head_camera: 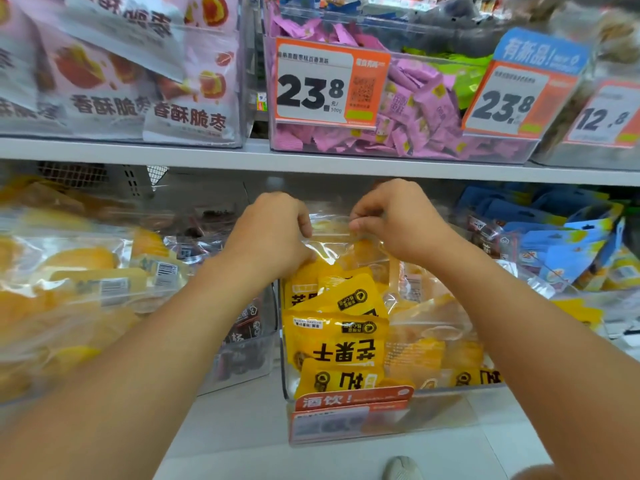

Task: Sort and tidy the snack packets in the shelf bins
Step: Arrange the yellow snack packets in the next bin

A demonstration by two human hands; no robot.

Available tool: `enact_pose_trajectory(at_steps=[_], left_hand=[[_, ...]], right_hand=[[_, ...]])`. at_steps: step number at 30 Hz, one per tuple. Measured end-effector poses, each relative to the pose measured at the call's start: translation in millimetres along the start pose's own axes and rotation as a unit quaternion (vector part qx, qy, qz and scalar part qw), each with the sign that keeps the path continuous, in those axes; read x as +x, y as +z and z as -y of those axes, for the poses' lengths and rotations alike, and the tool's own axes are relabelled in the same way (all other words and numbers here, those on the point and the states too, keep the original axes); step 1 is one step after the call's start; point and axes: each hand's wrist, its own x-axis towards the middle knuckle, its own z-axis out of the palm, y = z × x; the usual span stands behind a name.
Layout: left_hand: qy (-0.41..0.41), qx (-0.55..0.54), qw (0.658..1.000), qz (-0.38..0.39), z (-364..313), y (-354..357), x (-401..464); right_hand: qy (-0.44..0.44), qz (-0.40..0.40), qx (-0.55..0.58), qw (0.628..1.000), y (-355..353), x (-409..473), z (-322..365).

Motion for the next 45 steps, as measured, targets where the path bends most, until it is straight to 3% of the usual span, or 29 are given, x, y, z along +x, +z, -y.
enact_pose_trajectory(at_steps=[7,10,13,18,22,24,26,27,29,35,39,45], left_hand=[[0.009,-0.049,0.999,-0.001,0.7,-2.0,0.2],[0.019,-0.056,0.997,0.056,5.0,-11.8,3.6],[0.010,-0.074,0.991,0.108,14.3,-21.6,6.5],[0.021,-0.046,0.996,0.071,15.3,-17.2,3.8],[0.031,-0.110,0.992,0.060,18.9,-11.6,2.8],[0.047,-0.099,0.993,0.044,19.3,-8.2,3.9],[0.051,-0.086,0.995,0.017,18.1,-5.9,5.5],[0.049,-0.085,0.995,0.004,17.9,-4.7,6.6],[0.040,-0.083,0.996,-0.008,16.1,-3.4,6.7],[0.023,-0.107,0.994,-0.002,16.4,-7.2,5.2],[-0.014,-0.149,0.989,-0.018,19.1,-9.0,5.4],[-0.021,-0.201,0.979,-0.022,16.6,-6.2,3.1]], right_hand=[[0.092,0.068,0.217,0.970,-1.7,-0.5,-0.1],[0.094,0.063,0.198,0.974,-2.8,3.0,5.2],[0.026,0.043,0.153,0.987,0.6,3.9,17.6],[0.000,0.055,0.189,0.980,22.4,7.7,29.6],[0.052,0.092,0.387,0.916,24.2,4.2,25.1],[0.016,0.046,0.320,0.946,14.6,2.2,22.6],[-0.032,-0.010,0.092,0.995,7.1,-1.0,20.8],[-0.036,-0.018,0.002,0.999,6.1,-3.1,21.3],[-0.018,-0.002,-0.059,0.998,7.7,-6.5,24.1],[-0.021,-0.043,0.005,0.999,4.0,-14.4,24.2],[0.025,-0.019,-0.042,0.999,10.5,-22.0,25.1],[0.027,0.038,0.113,0.993,8.2,-24.1,21.4]])
